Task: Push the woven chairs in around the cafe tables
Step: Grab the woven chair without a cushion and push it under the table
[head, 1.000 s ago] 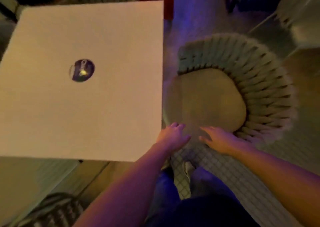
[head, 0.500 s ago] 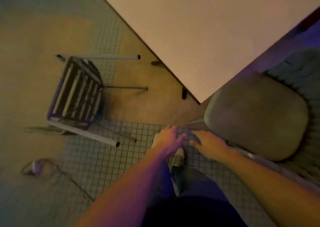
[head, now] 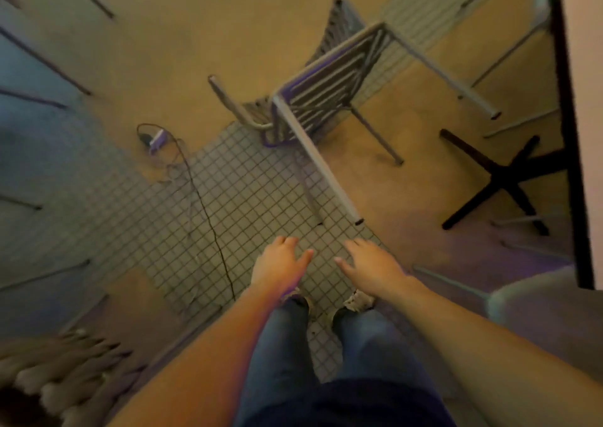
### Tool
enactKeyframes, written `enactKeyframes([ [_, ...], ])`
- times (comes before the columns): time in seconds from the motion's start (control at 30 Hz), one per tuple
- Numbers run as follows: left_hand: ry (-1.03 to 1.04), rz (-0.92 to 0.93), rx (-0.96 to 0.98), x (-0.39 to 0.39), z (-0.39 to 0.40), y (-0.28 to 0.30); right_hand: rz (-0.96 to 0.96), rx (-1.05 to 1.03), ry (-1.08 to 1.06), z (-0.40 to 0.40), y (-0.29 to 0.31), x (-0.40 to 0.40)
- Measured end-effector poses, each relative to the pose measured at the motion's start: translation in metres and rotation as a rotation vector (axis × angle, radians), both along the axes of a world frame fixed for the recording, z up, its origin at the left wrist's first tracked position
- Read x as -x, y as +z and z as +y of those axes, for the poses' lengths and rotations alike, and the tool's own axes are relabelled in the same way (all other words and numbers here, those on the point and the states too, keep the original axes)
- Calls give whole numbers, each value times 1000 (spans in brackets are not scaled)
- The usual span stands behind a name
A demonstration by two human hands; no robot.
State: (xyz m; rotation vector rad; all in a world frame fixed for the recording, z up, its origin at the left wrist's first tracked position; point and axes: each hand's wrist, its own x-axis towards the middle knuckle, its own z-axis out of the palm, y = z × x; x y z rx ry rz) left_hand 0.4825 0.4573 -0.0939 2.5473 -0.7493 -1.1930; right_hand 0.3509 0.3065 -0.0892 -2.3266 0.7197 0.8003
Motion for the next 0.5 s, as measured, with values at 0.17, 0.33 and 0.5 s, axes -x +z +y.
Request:
enactKeyframes([
  [0.17, 303, 83, 72, -92, 42, -4, -61, -97, -135, 14, 5, -104],
  [0.33, 589, 113, 116, -177, 65, -17, -79, -120, -195, 20, -7, -213],
  [0.5, 643, 113, 79, -279, 50, -31, -56, -144, -199, 9, -31, -318],
])
